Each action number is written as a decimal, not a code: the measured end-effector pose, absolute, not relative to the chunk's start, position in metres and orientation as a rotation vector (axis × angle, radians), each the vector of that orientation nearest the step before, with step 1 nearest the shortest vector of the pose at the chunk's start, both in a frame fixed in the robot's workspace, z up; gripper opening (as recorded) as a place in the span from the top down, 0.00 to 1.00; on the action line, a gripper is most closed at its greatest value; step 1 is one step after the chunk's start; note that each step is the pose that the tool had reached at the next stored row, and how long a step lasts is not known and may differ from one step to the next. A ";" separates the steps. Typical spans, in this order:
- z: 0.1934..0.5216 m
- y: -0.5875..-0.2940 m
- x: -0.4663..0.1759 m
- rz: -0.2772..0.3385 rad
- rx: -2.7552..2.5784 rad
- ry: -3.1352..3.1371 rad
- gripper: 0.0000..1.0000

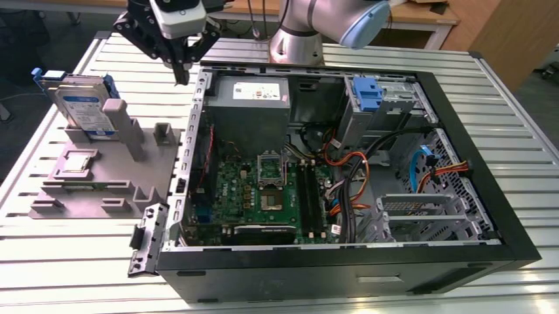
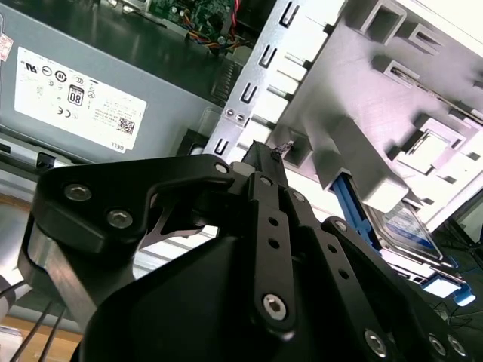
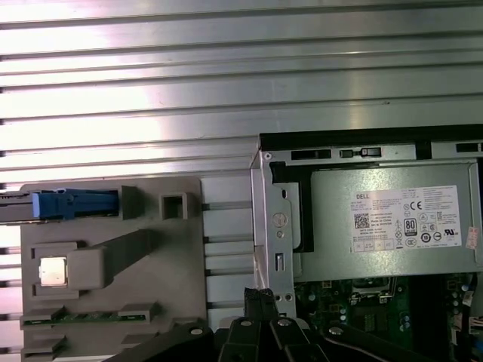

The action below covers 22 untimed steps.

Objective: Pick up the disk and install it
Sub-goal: 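Reach for the disk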

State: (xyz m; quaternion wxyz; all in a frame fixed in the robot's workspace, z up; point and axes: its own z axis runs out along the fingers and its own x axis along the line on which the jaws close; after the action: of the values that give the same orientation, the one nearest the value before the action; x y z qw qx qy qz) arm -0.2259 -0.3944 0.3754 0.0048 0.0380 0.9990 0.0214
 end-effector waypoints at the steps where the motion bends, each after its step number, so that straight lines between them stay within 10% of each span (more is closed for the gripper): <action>1: 0.375 -0.394 -0.226 0.067 0.119 3.129 0.90; 22: 0.374 -0.385 -0.234 0.067 0.119 3.129 0.90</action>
State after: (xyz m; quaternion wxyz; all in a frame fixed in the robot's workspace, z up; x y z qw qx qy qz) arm -0.2340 -0.3848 0.3745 0.0048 0.0380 0.9990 0.0214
